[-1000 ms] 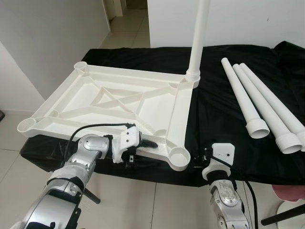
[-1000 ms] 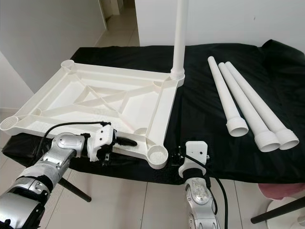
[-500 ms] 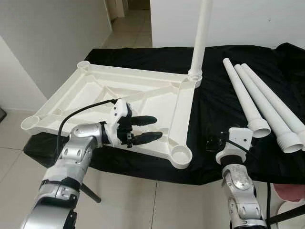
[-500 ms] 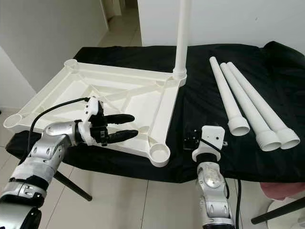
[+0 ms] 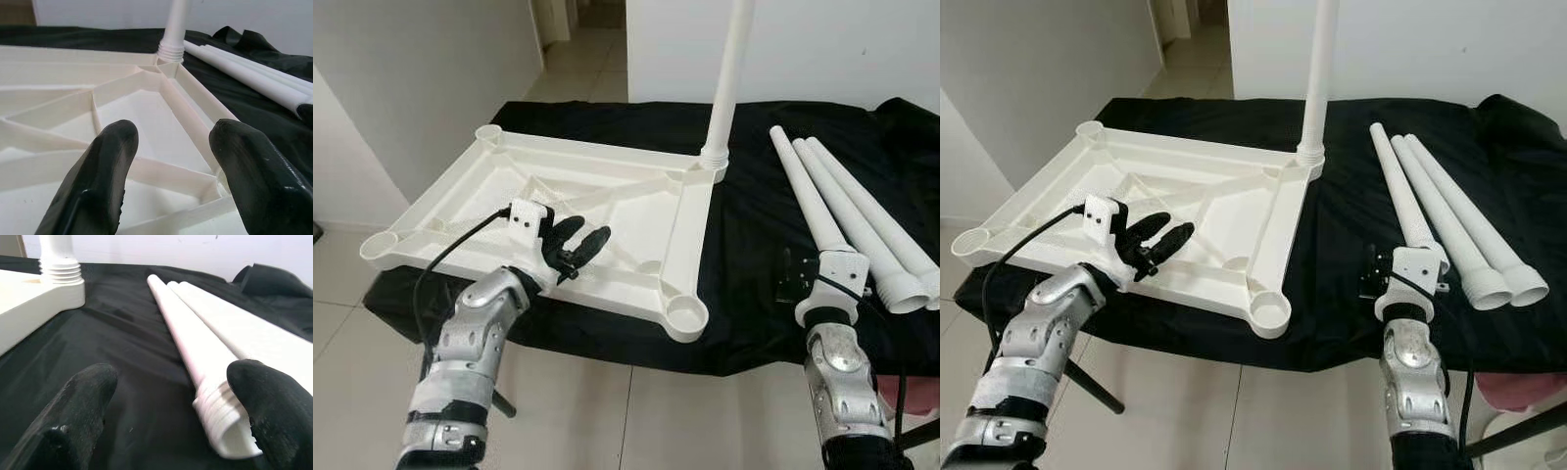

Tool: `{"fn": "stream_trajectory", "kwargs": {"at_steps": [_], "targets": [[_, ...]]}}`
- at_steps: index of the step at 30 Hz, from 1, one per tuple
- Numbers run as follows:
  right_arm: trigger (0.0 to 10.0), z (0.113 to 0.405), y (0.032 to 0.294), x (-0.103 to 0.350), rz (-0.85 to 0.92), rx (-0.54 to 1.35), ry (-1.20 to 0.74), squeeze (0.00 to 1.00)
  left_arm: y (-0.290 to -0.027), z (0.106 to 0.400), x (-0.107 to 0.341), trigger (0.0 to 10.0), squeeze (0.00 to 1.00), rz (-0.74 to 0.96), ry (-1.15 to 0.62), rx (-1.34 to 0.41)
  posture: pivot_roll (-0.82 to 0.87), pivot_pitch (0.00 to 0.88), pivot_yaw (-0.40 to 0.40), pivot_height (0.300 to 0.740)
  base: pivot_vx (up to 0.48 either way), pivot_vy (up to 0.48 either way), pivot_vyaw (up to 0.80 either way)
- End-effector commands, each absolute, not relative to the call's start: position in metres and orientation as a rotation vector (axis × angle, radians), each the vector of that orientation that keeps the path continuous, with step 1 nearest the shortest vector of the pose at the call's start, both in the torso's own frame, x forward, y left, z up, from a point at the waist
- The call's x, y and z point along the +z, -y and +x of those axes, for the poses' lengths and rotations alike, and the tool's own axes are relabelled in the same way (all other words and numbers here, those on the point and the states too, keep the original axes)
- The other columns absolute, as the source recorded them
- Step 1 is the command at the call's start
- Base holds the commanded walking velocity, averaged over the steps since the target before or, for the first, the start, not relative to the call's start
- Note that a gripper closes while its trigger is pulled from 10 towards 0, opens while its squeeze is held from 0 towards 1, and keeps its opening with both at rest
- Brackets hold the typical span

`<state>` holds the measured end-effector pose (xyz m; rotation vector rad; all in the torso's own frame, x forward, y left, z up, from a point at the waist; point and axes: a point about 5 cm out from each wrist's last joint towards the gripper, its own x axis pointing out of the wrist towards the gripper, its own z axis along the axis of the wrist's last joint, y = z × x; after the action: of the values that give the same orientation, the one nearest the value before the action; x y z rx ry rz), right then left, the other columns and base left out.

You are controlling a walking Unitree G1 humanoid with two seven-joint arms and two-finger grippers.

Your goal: Building children table

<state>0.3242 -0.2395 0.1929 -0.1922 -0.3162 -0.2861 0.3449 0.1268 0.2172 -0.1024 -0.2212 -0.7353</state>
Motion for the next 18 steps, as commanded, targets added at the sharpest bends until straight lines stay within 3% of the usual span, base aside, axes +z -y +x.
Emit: {"fn": "stream_trajectory", "kwargs": {"at_steps": [1, 18], "targets": [[10.0, 0.326, 0.245, 0.19, -0.196, -0.296, 0.298, 0.0, -0.129, 0.342, 0.212, 10.0, 0.0, -0.085, 0.189, -0.711, 0.01, 0.179, 0.06, 0.74, 0.0, 0.0, 0.0], [10.0, 0.354, 0.271, 0.184, -0.103, -0.269, 0.157, 0.0, -0.108, 0.323, 0.198, 10.0, 0.0, -0.188, 0.078, -0.607, 0.01, 0.176, 0.048, 0.74, 0.0, 0.0, 0.0]]}}
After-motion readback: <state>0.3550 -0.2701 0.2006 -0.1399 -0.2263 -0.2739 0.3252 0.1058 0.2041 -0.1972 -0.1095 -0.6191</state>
